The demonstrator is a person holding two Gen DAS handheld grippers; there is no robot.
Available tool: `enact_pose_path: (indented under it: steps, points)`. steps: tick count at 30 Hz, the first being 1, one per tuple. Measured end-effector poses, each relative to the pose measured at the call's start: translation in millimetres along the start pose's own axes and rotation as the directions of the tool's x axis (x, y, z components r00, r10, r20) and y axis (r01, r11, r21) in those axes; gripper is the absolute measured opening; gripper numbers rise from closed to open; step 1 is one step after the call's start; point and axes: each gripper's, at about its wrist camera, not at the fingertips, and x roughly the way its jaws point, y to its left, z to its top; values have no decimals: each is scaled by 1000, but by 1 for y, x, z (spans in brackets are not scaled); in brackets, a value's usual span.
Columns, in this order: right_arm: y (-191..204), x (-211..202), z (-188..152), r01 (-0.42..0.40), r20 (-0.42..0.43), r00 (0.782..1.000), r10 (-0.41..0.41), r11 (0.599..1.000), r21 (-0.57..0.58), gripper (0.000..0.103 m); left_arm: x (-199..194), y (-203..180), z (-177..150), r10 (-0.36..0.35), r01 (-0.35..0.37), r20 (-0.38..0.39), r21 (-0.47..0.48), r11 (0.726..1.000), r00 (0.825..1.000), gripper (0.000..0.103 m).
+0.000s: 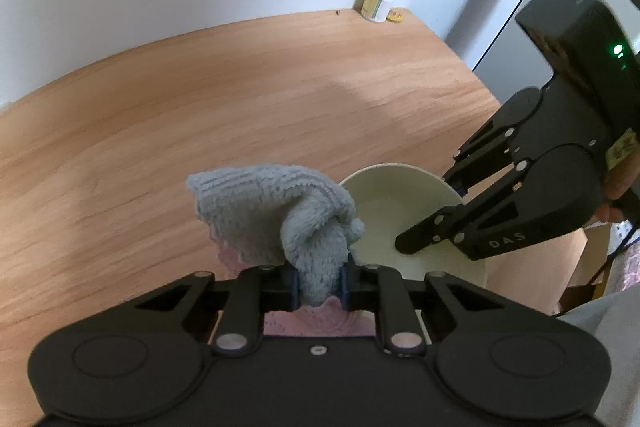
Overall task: Clean bowl
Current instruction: 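Lift and tilt the bowl with the right gripper toward the towel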
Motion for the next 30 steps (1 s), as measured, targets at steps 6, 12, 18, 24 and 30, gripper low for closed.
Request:
enact_pose_path:
  steps: [6, 12, 18, 24, 30]
  points:
    - [-7, -1, -3, -17, 11, 1000, 16, 994, 104, 13, -20, 11, -7, -14, 16, 45, -52, 999, 999, 15]
    - [-15, -2, -8, -42, 20, 999, 38, 972, 229, 10, -45, 21, -17, -22, 42, 136, -145, 989, 991, 15]
    - [-15, -3, -26, -41, 26, 999, 33, 928, 369, 10, -61, 29, -35, -11, 51, 173, -231, 972, 985, 15]
    - [11, -3, -31, 39, 7, 999, -42, 969, 242, 19, -58, 32, -40, -15, 57, 164, -255, 965, 986, 15]
    - [41, -14, -16, 143, 51, 989, -138, 983, -112, 43, -49, 27, -40, -19, 51, 138, -235, 971, 990, 15]
